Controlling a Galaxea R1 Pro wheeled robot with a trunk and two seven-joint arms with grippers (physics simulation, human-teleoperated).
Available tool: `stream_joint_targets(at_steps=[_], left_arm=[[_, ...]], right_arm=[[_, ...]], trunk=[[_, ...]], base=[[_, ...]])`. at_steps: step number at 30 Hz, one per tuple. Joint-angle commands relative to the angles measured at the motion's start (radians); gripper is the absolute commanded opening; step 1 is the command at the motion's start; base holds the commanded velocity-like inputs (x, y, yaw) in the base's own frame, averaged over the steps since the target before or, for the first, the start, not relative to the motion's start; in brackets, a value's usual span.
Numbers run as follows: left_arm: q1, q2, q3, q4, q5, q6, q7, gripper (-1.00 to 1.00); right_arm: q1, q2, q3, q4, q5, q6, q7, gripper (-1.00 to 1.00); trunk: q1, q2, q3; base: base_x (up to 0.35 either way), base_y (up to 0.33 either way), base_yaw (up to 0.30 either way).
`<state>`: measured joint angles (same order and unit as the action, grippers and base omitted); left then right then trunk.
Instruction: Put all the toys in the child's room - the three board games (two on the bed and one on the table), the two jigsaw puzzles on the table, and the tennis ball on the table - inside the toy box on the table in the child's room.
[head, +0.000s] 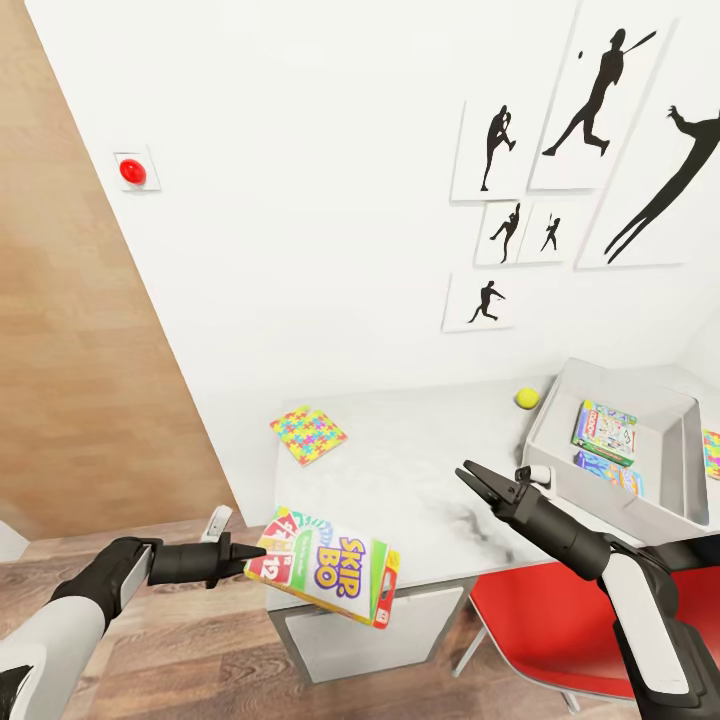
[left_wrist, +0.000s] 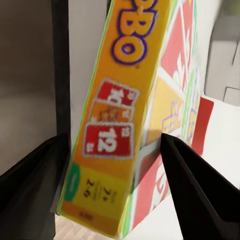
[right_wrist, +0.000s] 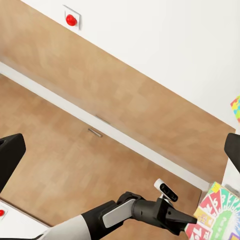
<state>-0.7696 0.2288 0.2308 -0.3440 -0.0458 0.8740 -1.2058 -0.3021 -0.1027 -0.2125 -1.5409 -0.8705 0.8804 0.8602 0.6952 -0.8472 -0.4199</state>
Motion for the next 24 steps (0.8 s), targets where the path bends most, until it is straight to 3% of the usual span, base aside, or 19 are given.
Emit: stream_joint_targets(at_steps=[1, 24], left_arm=[[-0.001, 0.0, 0.003, 0.0, -0.018, -0.001, -0.004, -1.0], [0.0, 0.001, 0.009, -0.002, -0.009, 0.008, -0.016, -1.0]], right_arm=[[-0.001, 0.0, -0.001, 0.0, -0.001, 0.005, 0.002, 1.0], [-0.001, 0.0, -0.001, 0.0, -0.001, 0.005, 0.003, 1.0]], trunk=[[0.0, -0.001, -0.001], [-0.08, 0.146, 0.065]], base=[[0.0, 0.0, 0.0], [0.0, 0.0, 0.0]])
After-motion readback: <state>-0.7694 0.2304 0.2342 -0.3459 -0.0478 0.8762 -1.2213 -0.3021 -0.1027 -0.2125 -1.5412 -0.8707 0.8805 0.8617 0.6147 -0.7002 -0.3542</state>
